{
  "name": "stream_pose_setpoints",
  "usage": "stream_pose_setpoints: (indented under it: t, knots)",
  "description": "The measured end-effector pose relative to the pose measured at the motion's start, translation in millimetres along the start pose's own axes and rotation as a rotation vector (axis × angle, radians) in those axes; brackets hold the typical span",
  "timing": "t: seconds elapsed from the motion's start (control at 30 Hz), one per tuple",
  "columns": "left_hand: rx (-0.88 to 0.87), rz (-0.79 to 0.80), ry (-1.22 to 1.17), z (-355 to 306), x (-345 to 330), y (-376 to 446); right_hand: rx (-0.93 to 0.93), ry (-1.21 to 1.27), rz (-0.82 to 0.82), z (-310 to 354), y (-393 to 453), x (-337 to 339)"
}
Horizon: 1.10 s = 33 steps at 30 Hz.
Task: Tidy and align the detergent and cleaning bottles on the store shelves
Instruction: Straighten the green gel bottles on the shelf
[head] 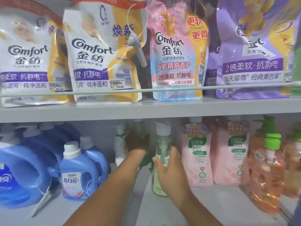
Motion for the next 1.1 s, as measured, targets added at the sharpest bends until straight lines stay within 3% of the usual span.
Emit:
stream_pose_setpoints:
  t: [0.2, 0.5, 0.8, 1.1]
  knots:
    - [-0.028, -0.007, 0.037, -2.5, -1.5, -14.2, 0.041, 0.092, 0.061, 0.5, -22.5, 19.1]
    - [-0.301, -0.092, -0.168, 30.4, 22.2, -170.3, 0.002, 0.252, 0.229, -16.2, -45.8, 59.7]
    - [-0.249, -0.141, -0.214, 19.6, 16.8, -273.0, 0.055, 0.333, 0.318, -17.1, -73.4, 95.0]
    - [-0.417, -0.023, -0.357, -34.5, 6.1, -384.0, 0.074, 0.395, 0.235, -5.3, -170.7, 199.2]
Point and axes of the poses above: each hand's wrist, its own y-axis towards the middle knuckle, its own x-axis out of the back of the hand, z = x × y, the point moved 8 cm from there along y, towards the middle knuckle, and after that the axes turned 11 degrees about z, right-handed, at the moved point
